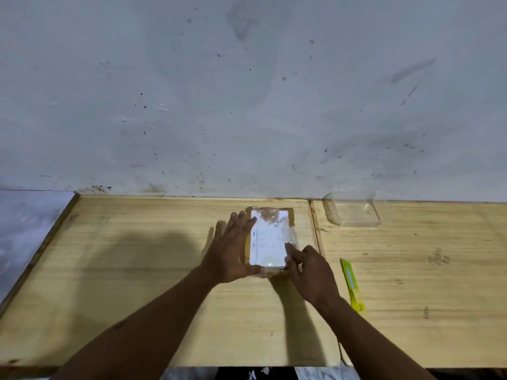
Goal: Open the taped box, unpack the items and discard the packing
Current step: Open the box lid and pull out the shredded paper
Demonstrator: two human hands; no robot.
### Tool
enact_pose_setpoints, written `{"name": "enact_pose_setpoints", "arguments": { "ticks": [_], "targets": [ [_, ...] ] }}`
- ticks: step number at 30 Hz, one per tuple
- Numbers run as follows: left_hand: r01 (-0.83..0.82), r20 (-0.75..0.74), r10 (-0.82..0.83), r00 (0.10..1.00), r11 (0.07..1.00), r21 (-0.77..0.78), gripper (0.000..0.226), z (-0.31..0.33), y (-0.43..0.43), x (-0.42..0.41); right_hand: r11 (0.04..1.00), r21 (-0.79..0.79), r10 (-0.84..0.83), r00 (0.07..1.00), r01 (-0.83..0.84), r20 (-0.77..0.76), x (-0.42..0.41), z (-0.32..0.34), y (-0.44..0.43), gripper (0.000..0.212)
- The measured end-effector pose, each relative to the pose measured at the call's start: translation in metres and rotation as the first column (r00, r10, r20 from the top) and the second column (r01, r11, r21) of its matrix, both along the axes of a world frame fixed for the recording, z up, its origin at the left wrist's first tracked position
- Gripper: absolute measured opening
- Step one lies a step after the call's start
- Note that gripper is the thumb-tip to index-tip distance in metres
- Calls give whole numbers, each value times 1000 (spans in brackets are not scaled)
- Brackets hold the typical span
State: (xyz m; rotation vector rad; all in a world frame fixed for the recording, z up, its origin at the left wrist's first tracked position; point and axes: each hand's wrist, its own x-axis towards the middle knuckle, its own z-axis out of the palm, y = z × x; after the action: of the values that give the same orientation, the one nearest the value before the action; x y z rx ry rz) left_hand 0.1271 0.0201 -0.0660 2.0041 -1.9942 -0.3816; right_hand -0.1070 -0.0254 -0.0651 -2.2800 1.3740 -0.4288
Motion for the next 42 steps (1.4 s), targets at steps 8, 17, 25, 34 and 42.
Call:
{"name": "enact_pose_setpoints", "arguments": {
  "ticks": [8,17,25,34,42],
  "targets": [
    [-489,-586,551,594,826,281,26,1,-3,10,919,191,336,939,-344,74,49,14,61,72],
    [-503,-681,596,426,782,369,32,-6,-12,-12,997,-6,-69,960,73,273,-3,16,17,67],
    [-542,-703,582,409,774,326,34,-12,-5,-21,970,222,13,938,-96,347,-20,-3,-20,79],
    [-527,-751,595,285,752,396,61,-13,4,-35,955,212,154,959,-206,236,-29,2,-35,66],
    [-534,-760,573,307,765,360,47,-7,2,-32,953,219,163,964,-208,208,-22,16,-37,44]
  ]
}}
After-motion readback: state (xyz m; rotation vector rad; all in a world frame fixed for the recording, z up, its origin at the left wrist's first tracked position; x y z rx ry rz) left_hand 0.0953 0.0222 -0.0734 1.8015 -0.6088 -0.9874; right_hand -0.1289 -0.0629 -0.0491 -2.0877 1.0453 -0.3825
